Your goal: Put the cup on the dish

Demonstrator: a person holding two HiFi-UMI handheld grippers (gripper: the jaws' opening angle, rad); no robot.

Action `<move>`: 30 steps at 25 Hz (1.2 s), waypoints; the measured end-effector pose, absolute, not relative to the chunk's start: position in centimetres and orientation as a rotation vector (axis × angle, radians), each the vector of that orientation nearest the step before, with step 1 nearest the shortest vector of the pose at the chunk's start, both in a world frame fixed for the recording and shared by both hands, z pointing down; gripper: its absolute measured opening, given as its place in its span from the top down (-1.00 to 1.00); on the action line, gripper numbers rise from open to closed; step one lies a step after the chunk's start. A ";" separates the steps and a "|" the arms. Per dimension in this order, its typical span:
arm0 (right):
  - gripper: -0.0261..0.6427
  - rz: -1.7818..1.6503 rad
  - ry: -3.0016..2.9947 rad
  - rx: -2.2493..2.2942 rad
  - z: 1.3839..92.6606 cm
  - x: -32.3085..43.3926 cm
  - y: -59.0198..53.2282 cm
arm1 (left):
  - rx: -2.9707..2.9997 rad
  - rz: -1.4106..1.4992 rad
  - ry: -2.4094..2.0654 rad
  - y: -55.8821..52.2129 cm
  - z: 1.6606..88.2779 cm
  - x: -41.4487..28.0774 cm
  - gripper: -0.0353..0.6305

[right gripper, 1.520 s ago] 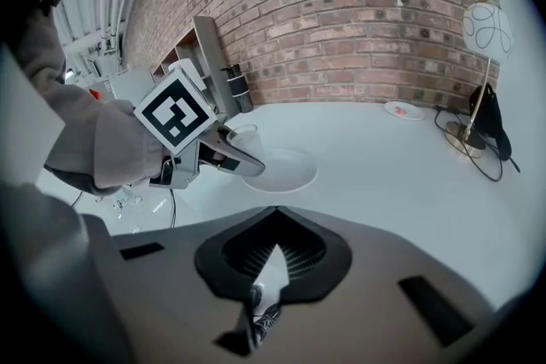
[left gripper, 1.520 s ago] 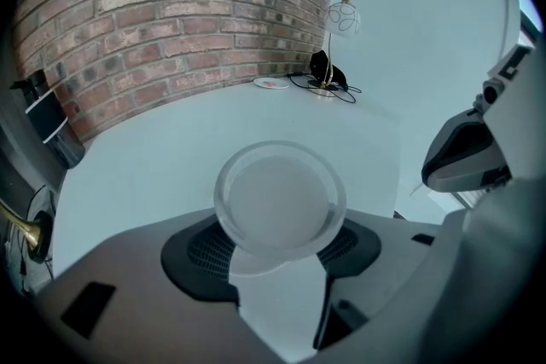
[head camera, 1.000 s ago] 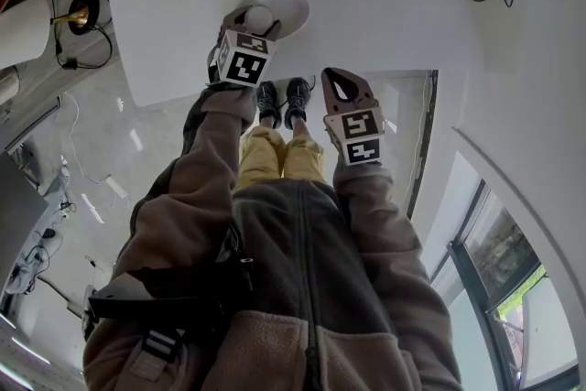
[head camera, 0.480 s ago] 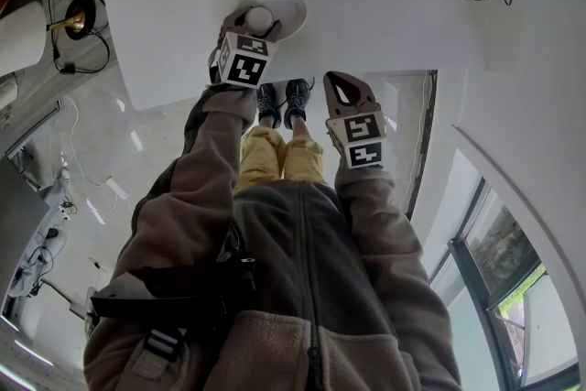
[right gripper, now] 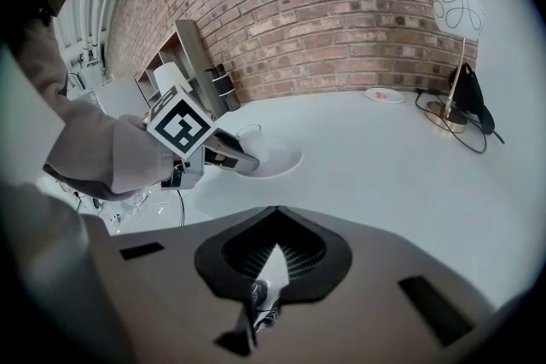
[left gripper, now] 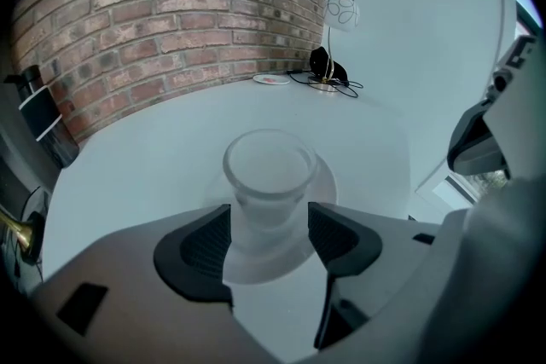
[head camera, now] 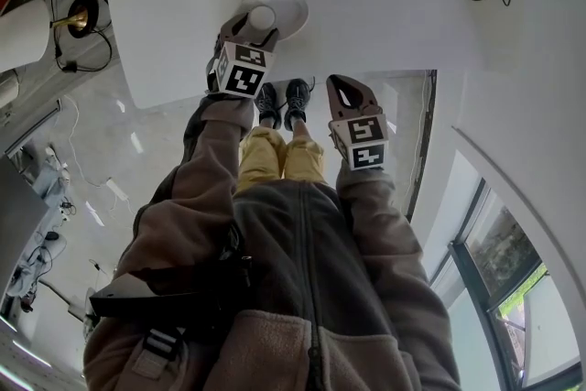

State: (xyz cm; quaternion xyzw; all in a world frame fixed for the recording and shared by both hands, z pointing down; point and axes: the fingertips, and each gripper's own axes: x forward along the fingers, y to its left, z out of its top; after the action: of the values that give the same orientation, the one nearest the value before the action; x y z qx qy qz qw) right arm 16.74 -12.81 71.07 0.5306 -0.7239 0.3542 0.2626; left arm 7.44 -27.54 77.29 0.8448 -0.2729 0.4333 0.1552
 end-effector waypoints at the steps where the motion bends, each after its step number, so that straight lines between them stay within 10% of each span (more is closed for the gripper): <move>1: 0.92 0.957 -1.958 1.439 71.0 16.8 -12.7 | 2.411 1.241 -0.790 -27.0 77.1 6.9 0.10; 13: 0.92 0.772 -2.098 1.469 63.1 14.0 -15.3 | 2.379 1.054 -1.034 -23.8 69.9 -0.1 0.11; 30: 0.92 0.317 -2.310 1.620 44.9 10.4 -20.2 | 2.637 0.450 -1.480 -28.1 44.3 -3.8 0.82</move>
State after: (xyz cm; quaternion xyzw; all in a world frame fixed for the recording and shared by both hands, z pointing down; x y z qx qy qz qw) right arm 10.40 -20.16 44.89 0.5642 -0.8042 0.1104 0.1508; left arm -3.83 -28.11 44.28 0.8617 -0.4838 0.1471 0.0421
